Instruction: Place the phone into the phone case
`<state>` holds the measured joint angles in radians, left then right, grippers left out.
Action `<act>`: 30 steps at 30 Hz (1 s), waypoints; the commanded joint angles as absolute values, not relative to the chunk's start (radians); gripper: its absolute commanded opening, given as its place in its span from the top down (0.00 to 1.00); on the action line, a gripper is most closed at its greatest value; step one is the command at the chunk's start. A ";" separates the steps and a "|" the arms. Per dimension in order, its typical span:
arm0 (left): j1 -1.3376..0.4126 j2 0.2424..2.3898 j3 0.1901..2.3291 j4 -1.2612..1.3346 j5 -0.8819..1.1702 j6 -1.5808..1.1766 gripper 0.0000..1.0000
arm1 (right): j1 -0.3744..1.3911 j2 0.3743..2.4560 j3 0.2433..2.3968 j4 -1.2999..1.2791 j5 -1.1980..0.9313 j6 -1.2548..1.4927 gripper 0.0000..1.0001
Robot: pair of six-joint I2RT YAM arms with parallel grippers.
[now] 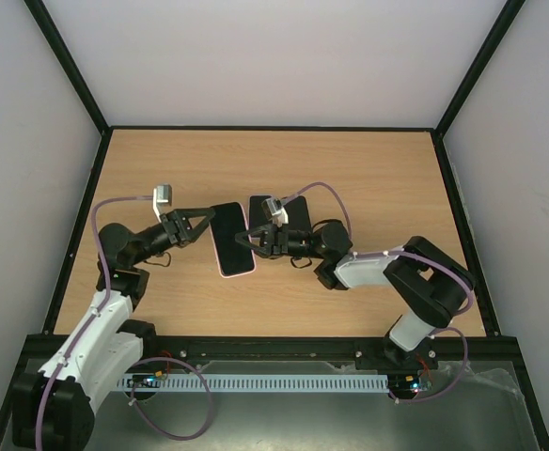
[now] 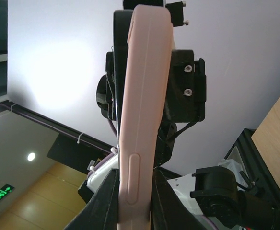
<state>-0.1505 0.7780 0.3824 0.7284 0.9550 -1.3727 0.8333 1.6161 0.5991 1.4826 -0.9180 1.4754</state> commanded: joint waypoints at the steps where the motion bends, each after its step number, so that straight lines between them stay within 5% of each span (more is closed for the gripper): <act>1: -0.170 0.789 0.374 0.811 0.944 -1.383 0.73 | 0.840 1.625 0.612 1.649 -0.931 1.516 0.88; 7: -0.172 0.783 0.401 0.648 0.930 -1.289 0.96 | 0.840 1.619 0.613 1.580 -0.913 1.484 0.77; 13: -0.172 0.770 0.470 0.386 0.895 -1.108 0.97 | 0.840 1.621 0.625 1.505 -0.895 1.449 0.77; 20: -0.171 0.749 0.498 0.332 0.891 -1.093 0.66 | 0.841 1.619 0.631 1.494 -0.895 1.441 0.85; 30: -0.168 0.757 0.508 0.307 0.871 -1.069 0.96 | 0.841 1.602 0.618 1.480 -0.901 1.430 0.82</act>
